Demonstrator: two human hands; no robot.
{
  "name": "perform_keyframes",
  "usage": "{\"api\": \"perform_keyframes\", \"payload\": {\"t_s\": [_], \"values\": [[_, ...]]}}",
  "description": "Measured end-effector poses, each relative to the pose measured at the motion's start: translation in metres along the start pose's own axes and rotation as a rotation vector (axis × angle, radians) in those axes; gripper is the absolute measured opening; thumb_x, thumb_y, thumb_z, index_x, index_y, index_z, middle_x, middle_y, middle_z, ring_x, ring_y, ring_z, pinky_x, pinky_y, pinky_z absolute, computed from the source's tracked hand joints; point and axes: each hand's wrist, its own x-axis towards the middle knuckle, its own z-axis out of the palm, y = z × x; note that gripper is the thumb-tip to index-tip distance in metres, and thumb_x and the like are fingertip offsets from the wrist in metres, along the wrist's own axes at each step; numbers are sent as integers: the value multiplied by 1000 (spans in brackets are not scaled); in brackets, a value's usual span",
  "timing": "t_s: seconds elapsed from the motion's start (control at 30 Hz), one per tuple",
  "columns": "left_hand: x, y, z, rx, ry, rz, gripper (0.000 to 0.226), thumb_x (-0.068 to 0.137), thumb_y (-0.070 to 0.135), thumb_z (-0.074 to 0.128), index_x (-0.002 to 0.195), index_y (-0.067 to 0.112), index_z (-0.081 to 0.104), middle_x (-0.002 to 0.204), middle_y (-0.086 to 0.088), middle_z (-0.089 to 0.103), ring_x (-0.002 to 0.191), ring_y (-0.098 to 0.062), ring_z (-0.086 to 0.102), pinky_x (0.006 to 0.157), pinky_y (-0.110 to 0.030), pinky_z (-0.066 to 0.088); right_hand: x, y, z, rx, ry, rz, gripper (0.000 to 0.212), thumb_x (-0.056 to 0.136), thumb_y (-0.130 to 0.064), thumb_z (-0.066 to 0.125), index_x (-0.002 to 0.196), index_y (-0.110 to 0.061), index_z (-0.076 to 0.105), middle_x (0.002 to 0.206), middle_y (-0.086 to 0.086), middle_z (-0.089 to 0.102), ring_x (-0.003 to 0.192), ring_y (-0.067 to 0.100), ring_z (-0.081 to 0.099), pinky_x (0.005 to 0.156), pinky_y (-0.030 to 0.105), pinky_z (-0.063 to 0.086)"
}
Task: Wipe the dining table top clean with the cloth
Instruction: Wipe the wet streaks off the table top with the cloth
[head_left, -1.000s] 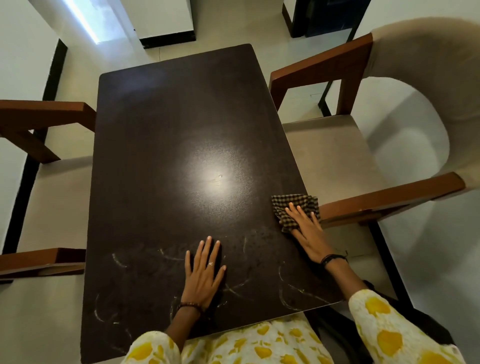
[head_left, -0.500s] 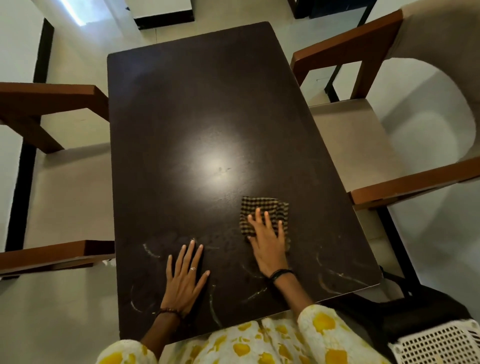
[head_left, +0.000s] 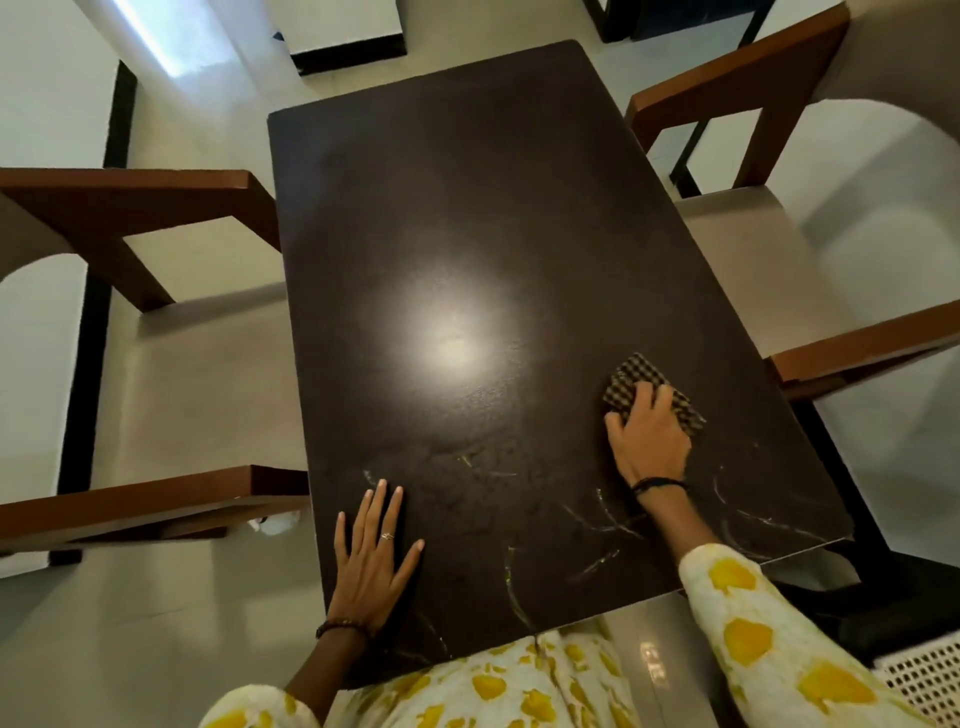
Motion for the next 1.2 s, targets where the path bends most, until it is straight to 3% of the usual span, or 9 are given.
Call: {"api": "perform_keyframes", "payload": {"t_s": [0.1,0.2,0.4,0.57,0.7,0.83,1.0,1.2], "values": [[-14,-10,1,-49,16,-53,63,92,59,16,146,30,2,152,-1,14,140,-8,-4,112,-37,-6,-12,-34,9,36,-31,-8,44,83,-27,61,115,-1,47,114,21,50,77,39,61,53,36,42],[-28,-15,6,-96,27,-129,64,91,61,16,145,32,0,152,-3,15,140,-7,-6,112,-32,-10,-39,-73,30,41,-74,-146,49,70,-28,74,104,-1,52,102,20,56,59,34,60,41,31,43],[-41,-20,10,-113,76,-156,62,90,62,15,144,37,-5,152,0,13,139,-2,-7,111,-29,-13,-99,-153,63,66,-179,-453,65,51,-39,83,103,-8,60,93,9,64,55,21,61,37,23,41],[-38,-27,9,-122,109,-210,74,87,66,16,145,25,0,153,0,6,139,-8,-2,112,-34,-12,-94,-138,58,110,-222,-515,56,76,-33,68,123,-7,53,104,13,58,71,28,65,50,34,51],[-33,-26,11,-179,133,-265,84,82,73,9,144,17,1,152,0,-4,138,-13,-7,112,-38,-8,-65,-91,33,46,-170,-330,56,92,-33,48,141,-11,33,121,14,44,92,32,59,67,37,48],[-32,-27,15,-197,123,-263,81,85,69,10,144,14,2,152,-5,-4,139,-15,-9,112,-43,-2,-62,-87,25,47,-117,-161,57,92,-30,51,140,-5,34,123,19,42,92,36,59,69,39,48],[-32,-27,14,-241,138,-263,80,86,68,13,145,16,2,153,-5,-4,140,-17,-7,113,-41,-1,-90,-140,44,21,-244,-373,61,92,-34,49,142,-6,29,126,15,41,100,30,57,72,37,49],[-35,-25,13,-288,188,-282,84,83,71,15,144,15,0,152,-2,-5,139,-12,-8,110,-27,-13,-110,-216,71,-1,-370,-659,64,93,-36,46,144,-7,22,132,14,37,108,29,52,83,39,47]]}}
